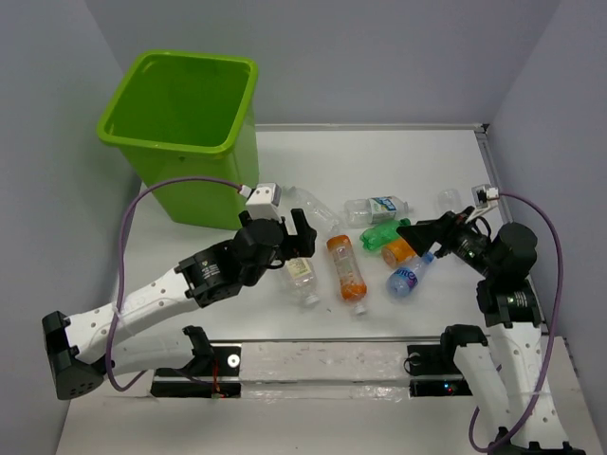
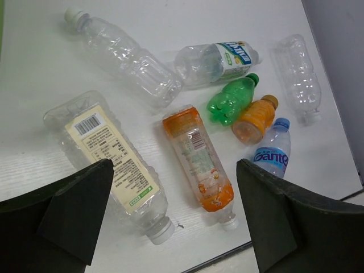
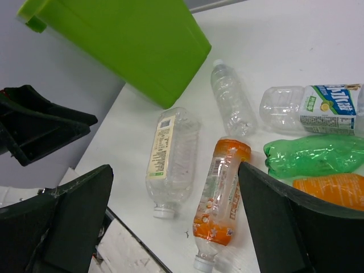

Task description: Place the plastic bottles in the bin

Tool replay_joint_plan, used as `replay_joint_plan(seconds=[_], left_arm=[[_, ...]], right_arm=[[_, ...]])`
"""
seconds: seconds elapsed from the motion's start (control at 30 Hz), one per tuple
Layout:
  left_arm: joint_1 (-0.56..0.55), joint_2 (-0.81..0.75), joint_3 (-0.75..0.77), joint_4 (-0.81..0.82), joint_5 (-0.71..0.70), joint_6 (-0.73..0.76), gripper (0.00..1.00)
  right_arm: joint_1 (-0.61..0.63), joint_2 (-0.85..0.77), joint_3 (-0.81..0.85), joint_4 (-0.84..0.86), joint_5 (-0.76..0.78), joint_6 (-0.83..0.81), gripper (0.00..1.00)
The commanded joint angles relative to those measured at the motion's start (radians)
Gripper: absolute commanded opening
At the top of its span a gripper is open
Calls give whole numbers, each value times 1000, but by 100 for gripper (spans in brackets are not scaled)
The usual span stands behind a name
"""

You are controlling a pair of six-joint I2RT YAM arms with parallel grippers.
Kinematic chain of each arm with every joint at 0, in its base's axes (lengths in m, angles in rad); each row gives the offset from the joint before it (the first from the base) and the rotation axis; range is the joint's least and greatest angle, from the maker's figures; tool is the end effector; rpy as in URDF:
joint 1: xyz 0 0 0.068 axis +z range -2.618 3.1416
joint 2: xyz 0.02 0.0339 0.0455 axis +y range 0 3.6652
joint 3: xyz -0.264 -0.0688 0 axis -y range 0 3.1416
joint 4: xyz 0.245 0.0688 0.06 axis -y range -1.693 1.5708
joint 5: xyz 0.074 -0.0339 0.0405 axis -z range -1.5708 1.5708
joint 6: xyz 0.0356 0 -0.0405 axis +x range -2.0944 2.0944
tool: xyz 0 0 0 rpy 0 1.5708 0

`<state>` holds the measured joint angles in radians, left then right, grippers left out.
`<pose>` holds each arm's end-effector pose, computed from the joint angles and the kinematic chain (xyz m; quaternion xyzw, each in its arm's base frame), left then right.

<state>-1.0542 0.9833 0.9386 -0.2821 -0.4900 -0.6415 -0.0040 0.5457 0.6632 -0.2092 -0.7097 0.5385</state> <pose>0.1237 -0.1838 0.3484 0.0232 0.8007 -0.2934 0.5218 0.1313 0.0227 0.3296 -0.0400 0.7302 0.4145 0.5417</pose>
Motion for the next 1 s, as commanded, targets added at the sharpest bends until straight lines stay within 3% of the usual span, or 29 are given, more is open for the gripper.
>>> replay_joint_plan(seconds=[0.0,0.1,0.23,0.47,0.97], left_arm=[[-6,-2,71,-130,-139,-105,99],[-6,11,89,-276,-226,-278,99],[-6,64,46,-336,-269,-351,99],[-6,314,152,-506,-332,-498,99],[16,479,83,-278,-240,-437,99]], right_arm=[[19,-26,-19,4,10,-22,96],[29,-27,-22,-2,3,-25,96],[29,-29,-30,-6,-11,-32,96],[38,-13,-36,-19,-60,-34,96],[47,5,-56,-7,-77,-31,96]])
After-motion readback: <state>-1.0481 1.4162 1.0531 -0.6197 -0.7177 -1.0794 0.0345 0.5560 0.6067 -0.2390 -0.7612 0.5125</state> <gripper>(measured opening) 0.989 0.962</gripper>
